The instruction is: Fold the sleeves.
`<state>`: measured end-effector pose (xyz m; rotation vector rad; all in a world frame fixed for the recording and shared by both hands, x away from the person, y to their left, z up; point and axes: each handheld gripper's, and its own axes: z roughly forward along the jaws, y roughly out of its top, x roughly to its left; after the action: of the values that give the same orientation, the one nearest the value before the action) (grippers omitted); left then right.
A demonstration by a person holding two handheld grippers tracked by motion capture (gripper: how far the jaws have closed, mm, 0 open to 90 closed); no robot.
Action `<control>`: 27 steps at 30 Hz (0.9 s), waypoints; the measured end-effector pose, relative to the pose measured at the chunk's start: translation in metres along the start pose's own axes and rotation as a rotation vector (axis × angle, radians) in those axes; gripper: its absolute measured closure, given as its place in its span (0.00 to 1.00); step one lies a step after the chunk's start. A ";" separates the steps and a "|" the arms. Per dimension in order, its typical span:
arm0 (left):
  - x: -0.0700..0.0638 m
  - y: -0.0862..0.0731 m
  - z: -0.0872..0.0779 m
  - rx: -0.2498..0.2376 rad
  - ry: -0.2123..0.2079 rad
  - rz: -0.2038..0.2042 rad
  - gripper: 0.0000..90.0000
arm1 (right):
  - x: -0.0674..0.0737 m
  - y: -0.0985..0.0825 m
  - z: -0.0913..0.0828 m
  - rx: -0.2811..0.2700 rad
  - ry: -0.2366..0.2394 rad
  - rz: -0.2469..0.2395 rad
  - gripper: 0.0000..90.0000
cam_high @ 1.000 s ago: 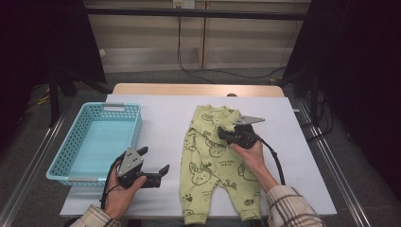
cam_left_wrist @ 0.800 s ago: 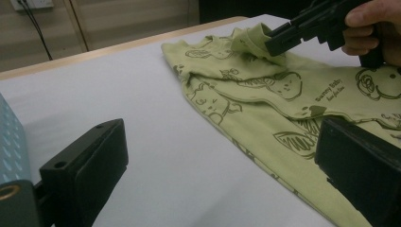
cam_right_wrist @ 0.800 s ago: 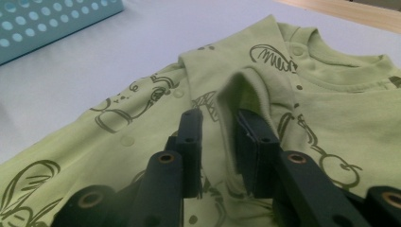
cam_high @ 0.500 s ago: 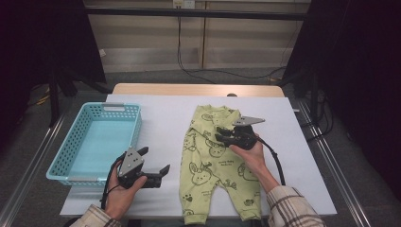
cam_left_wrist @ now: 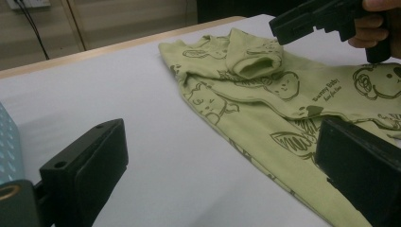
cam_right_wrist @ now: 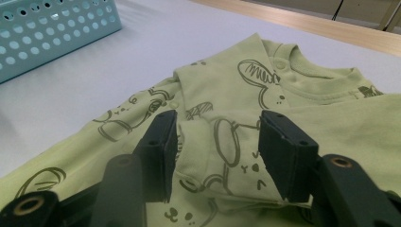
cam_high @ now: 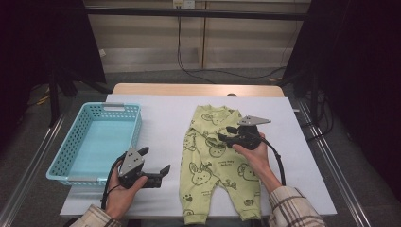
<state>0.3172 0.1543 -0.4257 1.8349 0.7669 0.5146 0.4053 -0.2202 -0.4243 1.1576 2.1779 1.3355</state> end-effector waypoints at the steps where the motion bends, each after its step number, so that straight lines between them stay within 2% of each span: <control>1: 0.000 0.000 0.000 -0.003 0.000 -0.005 0.04 | 0.000 0.000 -0.001 0.000 -0.007 0.002 0.48; 3: 0.000 0.000 0.001 -0.016 0.000 -0.018 0.04 | 0.000 0.000 -0.003 -0.002 -0.016 -0.004 0.45; 4: 0.001 0.000 0.001 -0.002 0.000 -0.005 0.04 | 0.000 0.000 -0.004 -0.006 -0.019 0.001 0.43; 5: 0.000 0.000 0.002 -0.010 -0.003 -0.022 0.04 | 0.000 -0.001 -0.006 -0.005 -0.020 0.002 0.42; 6: 0.001 0.000 0.002 -0.009 -0.003 -0.021 0.04 | -0.001 -0.002 -0.007 -0.005 -0.029 -0.008 0.40; 8: 0.001 0.000 0.002 0.000 -0.005 -0.009 0.04 | -0.002 -0.003 -0.011 -0.004 -0.044 0.010 0.37; 10: 0.001 0.000 0.002 -0.014 -0.004 -0.024 0.04 | -0.005 -0.004 -0.014 -0.010 -0.058 0.009 0.34; 13: 0.000 0.001 0.003 -0.019 -0.007 -0.024 0.04 | -0.007 -0.006 -0.018 -0.004 -0.073 0.025 0.28; 15: 0.000 0.001 0.003 -0.025 -0.010 -0.020 0.04 | -0.008 -0.009 -0.022 0.002 -0.076 0.024 0.28; 16: 0.000 0.002 0.003 -0.014 -0.008 -0.012 0.04 | -0.007 -0.010 -0.024 -0.001 -0.082 0.027 0.25; 18: -0.002 0.002 0.003 -0.032 -0.012 -0.026 0.04 | -0.007 -0.013 -0.029 0.000 -0.083 0.035 0.25; 21: -0.002 0.002 0.003 -0.037 -0.004 -0.018 0.04 | -0.007 -0.015 -0.034 -0.002 -0.092 0.039 0.22; 27: -0.002 0.002 0.003 -0.031 -0.004 -0.013 0.04 | -0.003 -0.018 -0.045 -0.030 -0.100 0.037 0.18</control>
<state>0.3179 0.1502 -0.4246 1.8008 0.7640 0.5116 0.3706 -0.2527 -0.4174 1.2319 2.0691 1.2919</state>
